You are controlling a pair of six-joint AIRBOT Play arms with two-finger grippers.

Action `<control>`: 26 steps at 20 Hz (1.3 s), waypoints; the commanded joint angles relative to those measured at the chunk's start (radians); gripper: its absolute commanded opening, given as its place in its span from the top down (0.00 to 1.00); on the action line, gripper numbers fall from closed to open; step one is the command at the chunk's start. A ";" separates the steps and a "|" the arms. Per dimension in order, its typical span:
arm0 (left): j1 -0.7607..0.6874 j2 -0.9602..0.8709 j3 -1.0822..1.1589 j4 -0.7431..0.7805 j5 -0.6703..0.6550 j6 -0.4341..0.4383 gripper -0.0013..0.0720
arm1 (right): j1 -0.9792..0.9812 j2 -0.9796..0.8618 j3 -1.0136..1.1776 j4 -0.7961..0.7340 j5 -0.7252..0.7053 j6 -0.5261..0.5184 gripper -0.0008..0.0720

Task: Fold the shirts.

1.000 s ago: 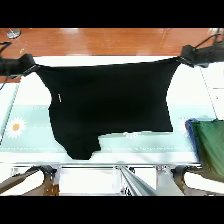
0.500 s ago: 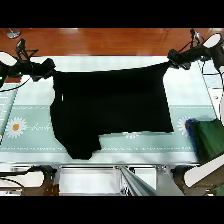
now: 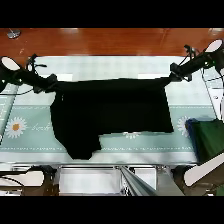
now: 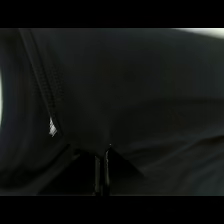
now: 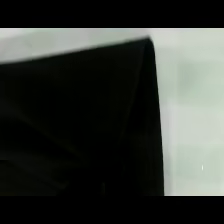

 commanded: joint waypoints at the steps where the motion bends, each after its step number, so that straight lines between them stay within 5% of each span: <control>1: 0.005 -0.001 -0.095 0.047 -0.040 0.010 0.93 | 0.019 0.000 -0.093 -0.013 0.019 -0.030 0.96; 4: -0.002 -0.001 -0.140 0.043 -0.004 0.010 0.92 | 0.029 -0.001 -0.122 -0.009 -0.020 -0.029 0.96; 5: -0.009 -0.001 -0.140 0.044 -0.007 0.010 0.84 | 0.028 -0.002 -0.122 -0.009 -0.025 -0.024 0.95; 6: -0.012 0.000 -0.138 0.044 -0.015 0.010 0.55 | 0.028 -0.001 -0.122 -0.016 -0.026 0.009 0.73; 7: -0.014 0.000 -0.130 0.046 -0.045 0.009 0.03 | 0.020 0.001 -0.122 -0.022 -0.011 0.026 0.14; 11: 0.031 0.061 -0.105 0.114 -0.196 0.068 0.02 | -0.035 0.114 -0.135 -0.098 0.033 -0.009 0.14; 16: 0.208 0.360 -0.422 0.190 -0.157 0.082 0.02 | -0.172 0.533 -0.601 -0.068 -0.278 -0.052 0.13; 20: 0.409 0.595 -0.785 -0.138 -0.075 0.183 0.02 | -0.232 0.880 -1.002 0.009 -0.502 -0.092 0.14; 26: 0.431 0.669 -0.995 -0.312 -0.067 0.187 0.03 | -0.233 0.999 -1.126 0.249 -0.408 -0.184 0.14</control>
